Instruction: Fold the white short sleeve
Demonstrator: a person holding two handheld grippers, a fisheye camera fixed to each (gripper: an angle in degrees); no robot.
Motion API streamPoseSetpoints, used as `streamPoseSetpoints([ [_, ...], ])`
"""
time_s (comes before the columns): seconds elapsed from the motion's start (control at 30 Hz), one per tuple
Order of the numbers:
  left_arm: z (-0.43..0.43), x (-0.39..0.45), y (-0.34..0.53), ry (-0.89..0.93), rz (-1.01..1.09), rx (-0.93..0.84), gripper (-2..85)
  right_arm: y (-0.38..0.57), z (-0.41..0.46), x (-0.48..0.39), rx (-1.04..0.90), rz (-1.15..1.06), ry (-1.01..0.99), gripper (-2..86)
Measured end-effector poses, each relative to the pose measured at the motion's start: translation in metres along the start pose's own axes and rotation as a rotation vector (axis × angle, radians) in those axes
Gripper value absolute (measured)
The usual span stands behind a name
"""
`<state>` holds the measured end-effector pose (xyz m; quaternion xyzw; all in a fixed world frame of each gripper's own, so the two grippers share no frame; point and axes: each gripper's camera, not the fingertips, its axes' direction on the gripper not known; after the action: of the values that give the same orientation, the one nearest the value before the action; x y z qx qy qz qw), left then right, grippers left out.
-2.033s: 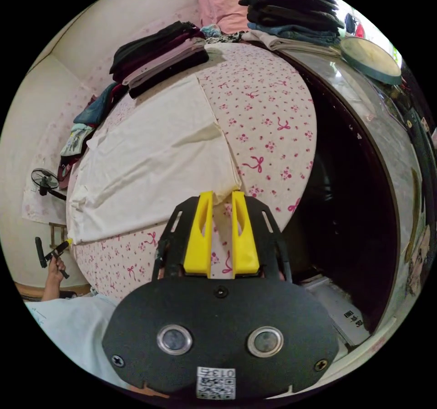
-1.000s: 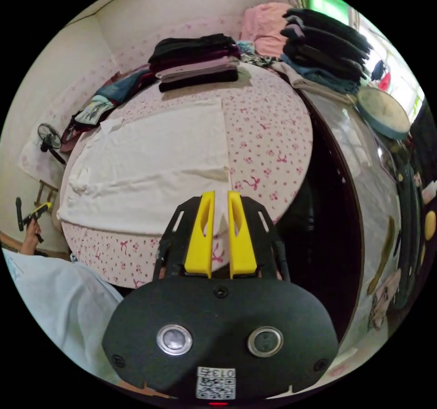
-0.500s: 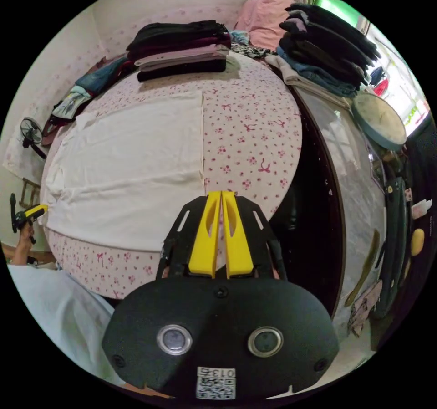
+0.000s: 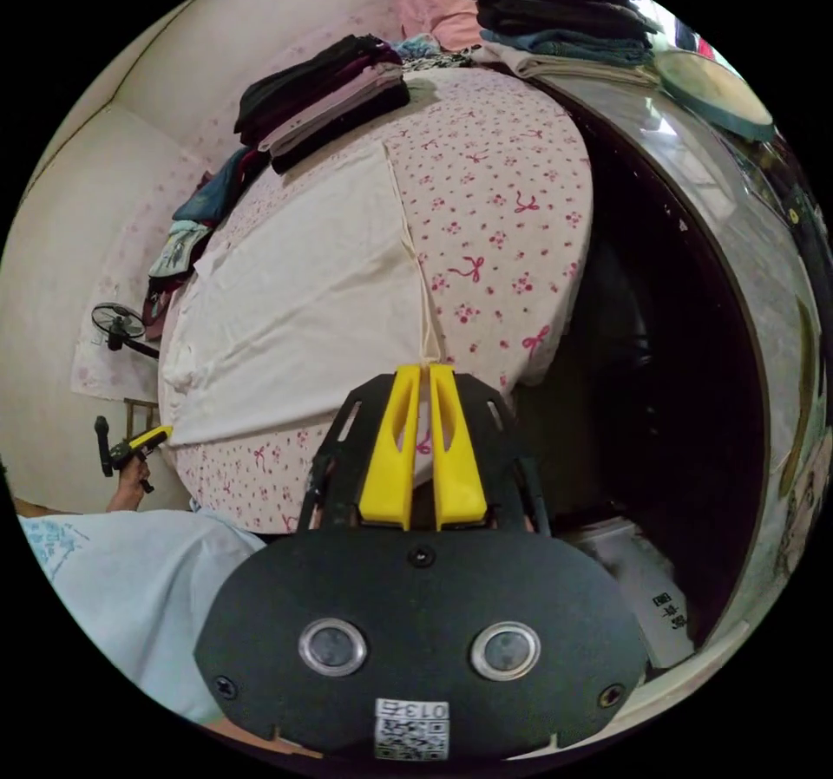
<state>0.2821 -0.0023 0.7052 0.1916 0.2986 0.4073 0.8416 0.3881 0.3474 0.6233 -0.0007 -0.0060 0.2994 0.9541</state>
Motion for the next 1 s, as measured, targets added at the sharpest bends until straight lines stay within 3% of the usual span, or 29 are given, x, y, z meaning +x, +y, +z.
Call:
streamPoseSetpoints([
  [0.13,0.003,-0.005,0.007,0.031,-0.009,0.037,-0.3,-0.006,-0.002,0.003,-0.048,-0.035,0.024,3.0],
  [0.23,0.003,-0.015,0.013,0.065,-0.064,0.04,-0.3,-0.011,-0.011,0.018,-0.034,-0.012,-0.068,3.1],
  [0.4,-0.013,-0.012,0.024,0.009,-0.063,0.122,-0.3,-0.017,-0.046,-0.014,0.122,-0.064,0.039,2.1],
  [0.5,0.005,-0.016,0.024,-0.013,-0.089,0.038,-0.3,-0.024,-0.021,-0.064,0.049,-0.218,0.076,1.3],
  [0.57,0.006,-0.027,0.031,0.02,-0.132,0.084,-0.3,-0.028,-0.001,-0.084,-0.008,-0.25,0.132,1.0],
  [0.73,-0.004,-0.049,0.049,-0.037,-0.225,0.122,-0.3,-0.048,-0.009,-0.092,0.027,-0.166,0.207,1.2],
  [0.8,-0.01,-0.05,0.049,-0.03,-0.221,0.167,-0.3,-0.063,-0.02,-0.13,0.094,-0.326,0.188,2.0],
  [1.0,-0.004,-0.02,0.008,-0.006,-0.058,0.198,-0.3,-0.094,0.026,-0.3,0.003,-0.86,-0.144,7.0],
])
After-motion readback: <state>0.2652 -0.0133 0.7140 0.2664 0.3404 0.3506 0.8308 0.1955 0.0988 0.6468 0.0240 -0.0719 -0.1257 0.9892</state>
